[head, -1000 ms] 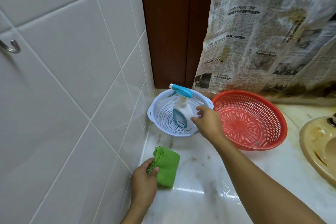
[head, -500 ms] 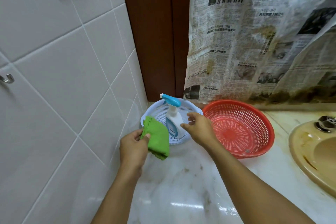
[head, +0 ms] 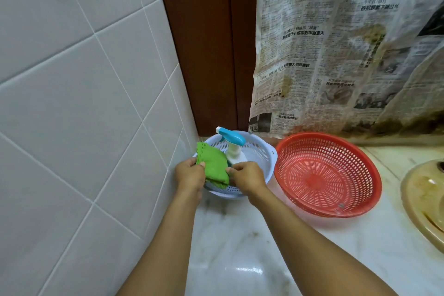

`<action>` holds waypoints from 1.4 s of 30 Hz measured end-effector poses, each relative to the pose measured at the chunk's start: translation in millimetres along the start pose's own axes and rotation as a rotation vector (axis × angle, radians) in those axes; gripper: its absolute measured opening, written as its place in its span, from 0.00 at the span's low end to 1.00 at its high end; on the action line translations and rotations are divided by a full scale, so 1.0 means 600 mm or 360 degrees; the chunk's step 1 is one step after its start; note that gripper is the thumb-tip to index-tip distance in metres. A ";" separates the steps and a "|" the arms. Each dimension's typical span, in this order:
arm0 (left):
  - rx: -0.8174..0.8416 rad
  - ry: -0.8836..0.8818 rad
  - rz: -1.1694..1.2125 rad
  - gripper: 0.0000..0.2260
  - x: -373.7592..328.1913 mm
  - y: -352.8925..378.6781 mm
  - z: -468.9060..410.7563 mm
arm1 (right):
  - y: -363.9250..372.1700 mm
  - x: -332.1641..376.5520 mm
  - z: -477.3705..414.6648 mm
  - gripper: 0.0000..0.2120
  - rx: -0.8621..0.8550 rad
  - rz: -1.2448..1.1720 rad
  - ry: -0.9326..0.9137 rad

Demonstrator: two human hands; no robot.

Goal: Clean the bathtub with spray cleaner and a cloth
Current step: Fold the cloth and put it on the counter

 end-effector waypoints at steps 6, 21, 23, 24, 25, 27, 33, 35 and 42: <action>-0.0072 0.0018 -0.0215 0.13 0.002 -0.003 -0.029 | 0.037 -0.029 -0.009 0.09 -0.0066 -0.0595 0.0411; -0.0095 0.0548 -0.1665 0.04 -0.048 0.042 -0.051 | 0.010 -0.018 -0.035 0.12 -0.0274 0.0046 0.0216; -0.0106 0.0568 -0.1783 0.05 -0.046 0.041 -0.051 | 0.020 -0.021 -0.038 0.16 -0.0241 0.0057 0.0220; -0.0095 0.0571 -0.1791 0.05 -0.044 0.041 -0.052 | 0.025 -0.022 -0.040 0.17 -0.0212 0.0076 0.0216; -0.0081 0.0574 -0.1780 0.06 -0.041 0.041 -0.054 | 0.032 -0.023 -0.044 0.18 -0.0170 0.0107 0.0213; -0.0066 0.0597 -0.1767 0.07 -0.040 0.042 -0.053 | 0.042 -0.024 -0.047 0.20 -0.0083 0.0170 0.0205; -0.0003 0.0751 -0.1867 0.13 -0.036 0.052 -0.053 | 0.050 -0.034 -0.056 0.20 0.0051 0.0303 0.0247; 0.0012 0.0781 -0.2037 0.15 -0.030 0.057 -0.053 | 0.051 -0.040 -0.057 0.19 0.0087 0.0381 0.0303; 0.0021 0.0780 -0.2280 0.16 -0.015 0.069 -0.043 | 0.052 -0.052 -0.069 0.17 0.0165 0.0441 0.0382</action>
Point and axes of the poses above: each hand's wrist, its own z-axis away from the middle knuckle, its own y-axis out of the palm, x = y × z, the point moved 9 cm from there along -z, towards the middle knuckle, and after that the axes turned 9 degrees about -z, right-handed, at the moved point
